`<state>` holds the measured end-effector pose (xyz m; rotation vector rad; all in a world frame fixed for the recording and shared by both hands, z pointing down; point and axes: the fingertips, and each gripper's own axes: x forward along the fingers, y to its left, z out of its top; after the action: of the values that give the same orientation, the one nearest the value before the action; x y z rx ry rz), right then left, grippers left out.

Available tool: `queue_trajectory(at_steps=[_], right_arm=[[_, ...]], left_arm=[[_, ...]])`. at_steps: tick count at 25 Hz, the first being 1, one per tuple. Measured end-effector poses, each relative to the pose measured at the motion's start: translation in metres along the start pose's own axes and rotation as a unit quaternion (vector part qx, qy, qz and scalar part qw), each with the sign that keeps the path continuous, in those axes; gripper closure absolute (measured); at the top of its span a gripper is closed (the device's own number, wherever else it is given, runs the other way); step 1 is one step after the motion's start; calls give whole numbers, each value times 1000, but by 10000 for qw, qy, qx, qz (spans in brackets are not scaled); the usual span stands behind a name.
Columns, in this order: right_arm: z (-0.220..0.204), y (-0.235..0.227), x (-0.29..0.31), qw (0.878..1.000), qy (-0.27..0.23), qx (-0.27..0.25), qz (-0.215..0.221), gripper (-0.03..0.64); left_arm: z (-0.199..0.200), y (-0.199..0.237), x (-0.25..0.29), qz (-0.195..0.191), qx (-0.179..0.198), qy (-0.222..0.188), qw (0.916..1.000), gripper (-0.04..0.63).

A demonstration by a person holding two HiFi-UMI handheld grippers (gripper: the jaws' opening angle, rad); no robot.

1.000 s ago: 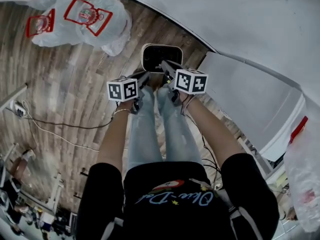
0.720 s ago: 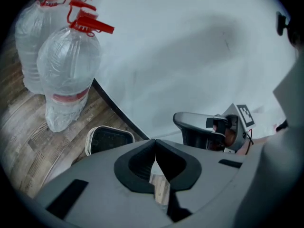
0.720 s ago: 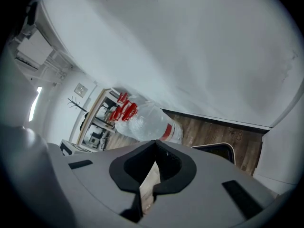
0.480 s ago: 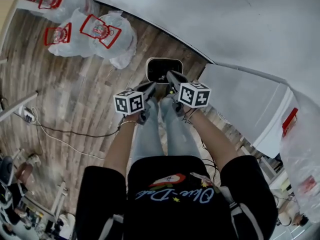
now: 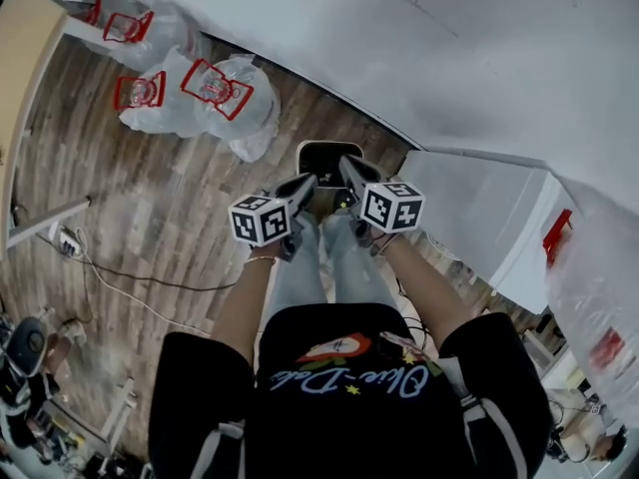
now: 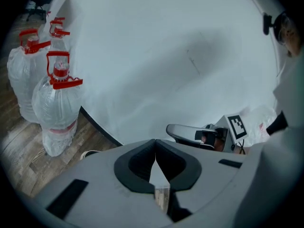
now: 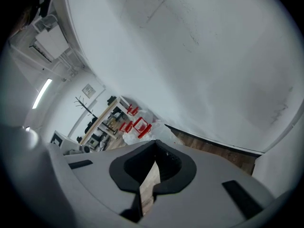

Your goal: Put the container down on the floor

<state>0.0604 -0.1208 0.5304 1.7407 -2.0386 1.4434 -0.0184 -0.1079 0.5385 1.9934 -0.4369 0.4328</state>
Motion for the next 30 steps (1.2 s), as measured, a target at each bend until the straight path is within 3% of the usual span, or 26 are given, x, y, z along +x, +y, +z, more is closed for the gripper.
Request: queue_trajectory(at_steps=[8, 15, 24, 30], right_arm=[[39, 32, -40, 9981, -361, -500, 68, 617], [65, 64, -74, 9932, -723, -887, 218, 617], [96, 100, -116, 9847, -1163, -1251, 348, 617], [116, 119, -141, 9781, -1465, -1421, 420, 617]], left_arm=[[37, -45, -31, -60, 438, -294, 9986, 591], [67, -88, -58, -43, 1042, -595, 9928, 591], [102, -146, -89, -81, 1704, -1194, 9781, 591], [114, -172, -105, -66, 2201, -1260, 9673, 591]])
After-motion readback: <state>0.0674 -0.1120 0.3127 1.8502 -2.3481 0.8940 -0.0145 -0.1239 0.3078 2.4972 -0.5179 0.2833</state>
